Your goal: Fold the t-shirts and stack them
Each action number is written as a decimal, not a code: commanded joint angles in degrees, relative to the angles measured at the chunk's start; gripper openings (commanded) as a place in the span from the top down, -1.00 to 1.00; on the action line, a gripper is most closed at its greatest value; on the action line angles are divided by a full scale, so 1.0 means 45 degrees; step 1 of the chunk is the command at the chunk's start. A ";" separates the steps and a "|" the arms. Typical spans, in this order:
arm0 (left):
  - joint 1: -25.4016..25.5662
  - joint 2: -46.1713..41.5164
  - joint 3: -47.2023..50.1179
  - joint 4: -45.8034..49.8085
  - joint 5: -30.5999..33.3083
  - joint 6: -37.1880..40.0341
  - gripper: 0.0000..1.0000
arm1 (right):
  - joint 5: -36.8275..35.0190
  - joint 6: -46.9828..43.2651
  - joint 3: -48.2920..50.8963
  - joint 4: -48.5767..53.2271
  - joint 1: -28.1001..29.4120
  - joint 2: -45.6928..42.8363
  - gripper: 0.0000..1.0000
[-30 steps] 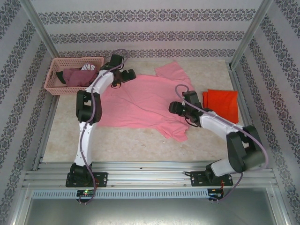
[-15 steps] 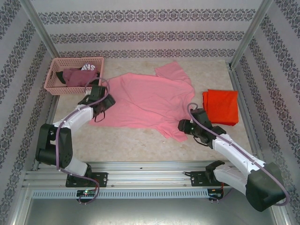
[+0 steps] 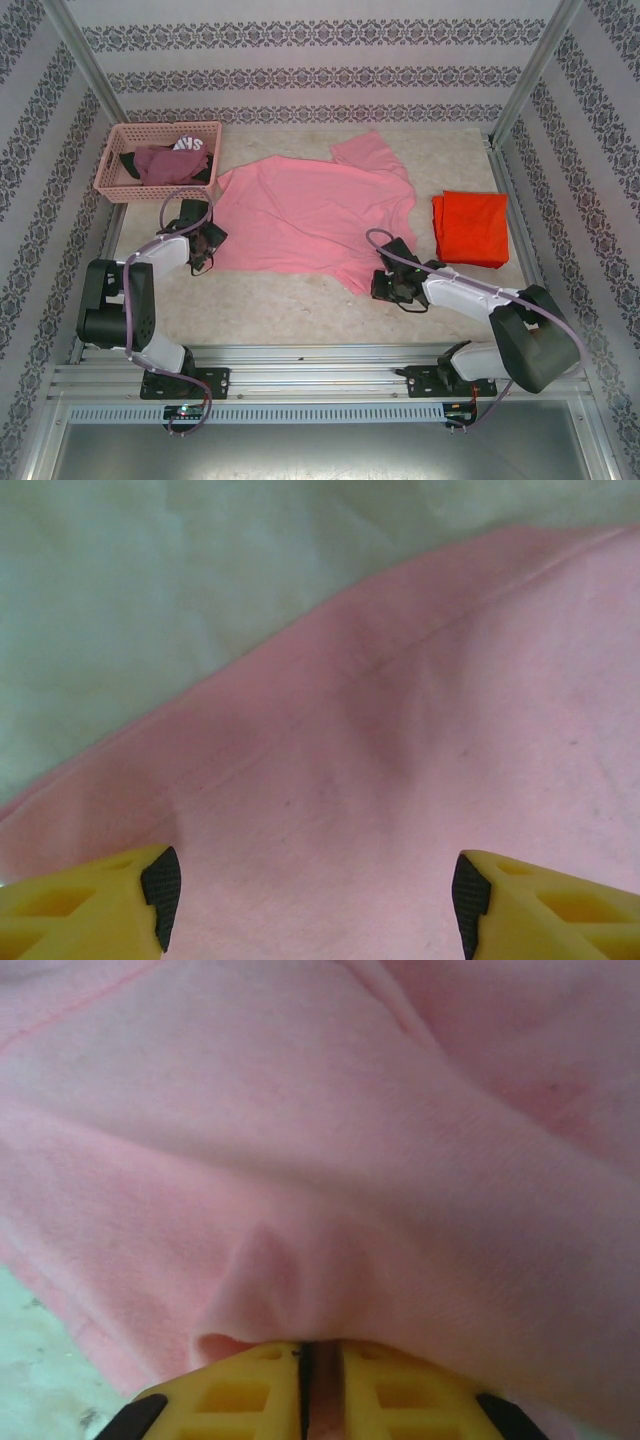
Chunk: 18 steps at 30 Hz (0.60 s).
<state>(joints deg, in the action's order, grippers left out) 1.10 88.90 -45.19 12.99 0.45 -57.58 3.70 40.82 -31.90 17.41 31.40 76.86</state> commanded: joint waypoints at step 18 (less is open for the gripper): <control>-0.0635 0.1241 0.0693 -0.1267 -0.0559 -0.0865 -0.19 | -0.0182 0.0334 -0.0314 0.1190 -0.0120 -0.3404 0.28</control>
<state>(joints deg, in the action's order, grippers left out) -0.91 90.76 -43.13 7.27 -0.01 -60.10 3.86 45.01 -32.01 24.71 36.27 60.53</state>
